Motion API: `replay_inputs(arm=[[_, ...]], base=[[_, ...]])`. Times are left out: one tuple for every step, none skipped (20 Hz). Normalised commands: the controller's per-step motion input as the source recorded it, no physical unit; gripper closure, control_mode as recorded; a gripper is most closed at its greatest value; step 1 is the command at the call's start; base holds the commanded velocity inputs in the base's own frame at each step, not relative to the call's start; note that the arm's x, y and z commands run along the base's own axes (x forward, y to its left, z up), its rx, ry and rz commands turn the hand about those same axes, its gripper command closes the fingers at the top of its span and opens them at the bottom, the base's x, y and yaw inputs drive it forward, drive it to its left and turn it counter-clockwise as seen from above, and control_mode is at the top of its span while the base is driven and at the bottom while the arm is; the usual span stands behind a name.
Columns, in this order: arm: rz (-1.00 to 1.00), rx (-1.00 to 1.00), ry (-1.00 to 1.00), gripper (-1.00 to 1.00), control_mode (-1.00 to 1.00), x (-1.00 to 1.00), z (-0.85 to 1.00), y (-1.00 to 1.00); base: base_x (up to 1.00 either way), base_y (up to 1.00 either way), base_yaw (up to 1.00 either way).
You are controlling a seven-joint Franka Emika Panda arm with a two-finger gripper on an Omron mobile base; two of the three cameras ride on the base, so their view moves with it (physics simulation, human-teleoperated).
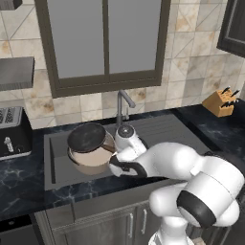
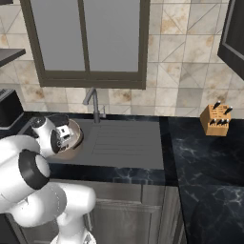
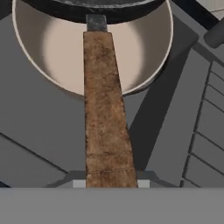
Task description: Move the pot and pan from the stove into the sink.
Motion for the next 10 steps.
replay_inputs(arm=[[-0.03,-0.01,0.00,1.00,-1.00,0.59,-0.29,0.33],[-0.04,-0.01,0.01,1.00,-1.00,0.63,-0.32,0.34],[-0.04,-0.02,0.02,1.00,-1.00,0.64,-0.35,0.35],[-0.04,-0.02,0.03,1.00,-1.00,0.64,-0.39,0.35],[-0.04,-0.03,0.03,1.00,-1.00,0.65,-0.41,0.36],[-0.03,-0.03,0.04,1.00,-1.00,0.63,-0.41,0.35],[-0.03,-0.02,0.05,1.00,-1.00,0.63,-0.40,0.34],[-0.03,-0.02,0.05,1.00,-1.00,0.60,-0.38,0.31],[-0.03,-0.03,0.06,1.00,-1.00,0.60,-0.38,0.31],[-0.02,-0.04,0.05,1.00,-1.00,0.58,-0.35,0.30]], base=[[0.00,0.00,0.00],[0.00,0.00,0.00],[0.00,0.00,0.00],[0.00,0.00,0.00],[0.00,0.00,0.00],[0.00,0.00,0.00],[0.00,0.00,0.00],[0.00,0.00,0.00],[0.00,0.00,0.00],[0.00,0.00,0.00]])
